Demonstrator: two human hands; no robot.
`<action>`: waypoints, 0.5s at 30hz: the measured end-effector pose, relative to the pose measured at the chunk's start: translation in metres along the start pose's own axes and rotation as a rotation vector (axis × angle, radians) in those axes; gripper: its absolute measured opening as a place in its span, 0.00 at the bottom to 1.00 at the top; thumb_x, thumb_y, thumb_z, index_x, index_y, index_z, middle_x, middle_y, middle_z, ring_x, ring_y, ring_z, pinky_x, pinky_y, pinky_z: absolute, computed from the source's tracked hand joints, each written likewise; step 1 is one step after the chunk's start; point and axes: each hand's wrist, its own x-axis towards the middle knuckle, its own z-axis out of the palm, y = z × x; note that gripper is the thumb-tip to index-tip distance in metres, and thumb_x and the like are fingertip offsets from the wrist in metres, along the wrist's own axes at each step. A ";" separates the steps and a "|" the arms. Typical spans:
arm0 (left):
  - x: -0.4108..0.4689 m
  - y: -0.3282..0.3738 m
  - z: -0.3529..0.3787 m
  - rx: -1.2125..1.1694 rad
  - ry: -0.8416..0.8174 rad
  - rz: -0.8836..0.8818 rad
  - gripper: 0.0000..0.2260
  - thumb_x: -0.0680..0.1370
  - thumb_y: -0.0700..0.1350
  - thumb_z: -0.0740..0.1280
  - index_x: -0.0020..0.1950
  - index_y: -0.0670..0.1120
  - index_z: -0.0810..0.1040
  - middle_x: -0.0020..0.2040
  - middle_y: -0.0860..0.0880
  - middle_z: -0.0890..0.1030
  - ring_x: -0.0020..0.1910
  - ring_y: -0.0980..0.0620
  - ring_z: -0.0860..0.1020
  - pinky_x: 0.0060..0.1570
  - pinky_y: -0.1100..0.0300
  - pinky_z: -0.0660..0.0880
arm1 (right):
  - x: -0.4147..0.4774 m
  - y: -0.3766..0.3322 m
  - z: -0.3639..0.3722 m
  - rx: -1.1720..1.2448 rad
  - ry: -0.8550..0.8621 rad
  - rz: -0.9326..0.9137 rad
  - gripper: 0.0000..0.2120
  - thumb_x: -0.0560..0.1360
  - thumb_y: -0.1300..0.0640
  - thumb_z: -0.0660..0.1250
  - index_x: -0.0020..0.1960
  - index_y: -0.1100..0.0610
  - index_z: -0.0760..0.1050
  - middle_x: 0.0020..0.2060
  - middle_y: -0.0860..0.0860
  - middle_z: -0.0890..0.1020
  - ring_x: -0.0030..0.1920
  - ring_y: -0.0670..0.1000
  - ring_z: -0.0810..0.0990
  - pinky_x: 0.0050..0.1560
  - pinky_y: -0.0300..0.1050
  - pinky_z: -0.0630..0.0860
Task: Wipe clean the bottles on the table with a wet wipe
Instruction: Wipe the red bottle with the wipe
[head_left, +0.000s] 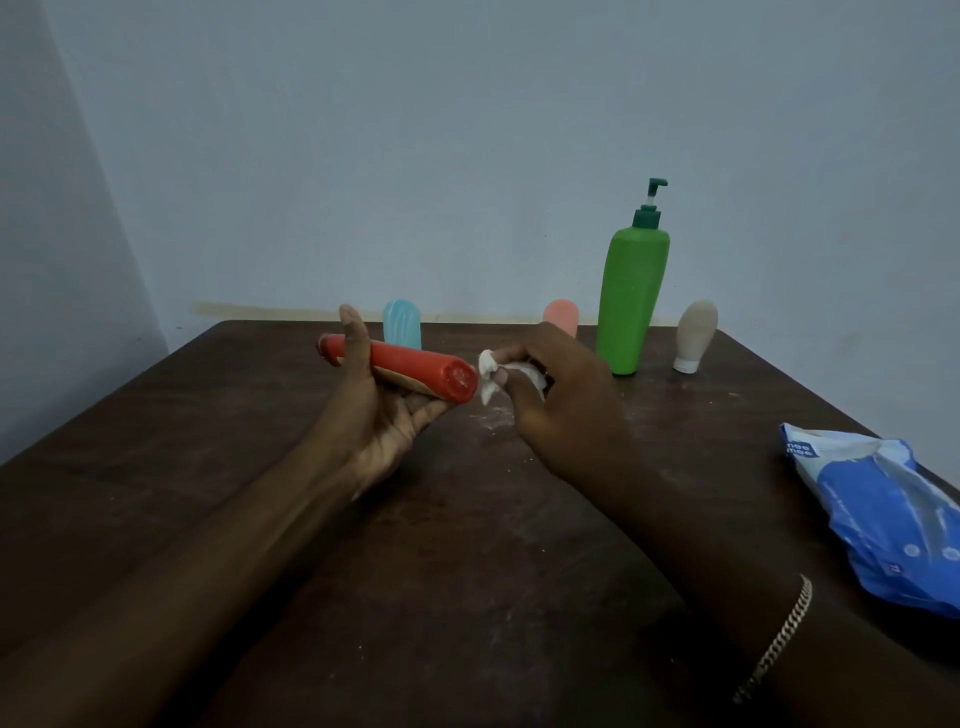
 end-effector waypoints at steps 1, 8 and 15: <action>0.000 0.000 0.001 -0.001 0.005 0.002 0.48 0.67 0.69 0.69 0.77 0.43 0.60 0.67 0.33 0.75 0.60 0.34 0.81 0.55 0.37 0.80 | 0.000 0.000 -0.002 0.037 0.017 0.002 0.05 0.75 0.64 0.70 0.48 0.57 0.79 0.41 0.46 0.79 0.41 0.43 0.77 0.40 0.35 0.71; 0.000 -0.005 0.004 -0.084 0.022 -0.021 0.45 0.70 0.68 0.69 0.76 0.40 0.61 0.65 0.31 0.76 0.57 0.33 0.81 0.45 0.40 0.82 | 0.000 -0.017 0.001 0.010 -0.085 -0.227 0.10 0.75 0.67 0.69 0.55 0.59 0.81 0.45 0.52 0.79 0.43 0.49 0.78 0.40 0.45 0.75; 0.001 0.003 0.001 0.012 0.072 0.036 0.46 0.69 0.69 0.68 0.77 0.42 0.60 0.66 0.34 0.76 0.58 0.36 0.82 0.48 0.39 0.82 | -0.005 0.009 0.004 0.060 -0.025 0.192 0.04 0.75 0.60 0.70 0.46 0.52 0.81 0.41 0.42 0.80 0.42 0.41 0.78 0.40 0.32 0.71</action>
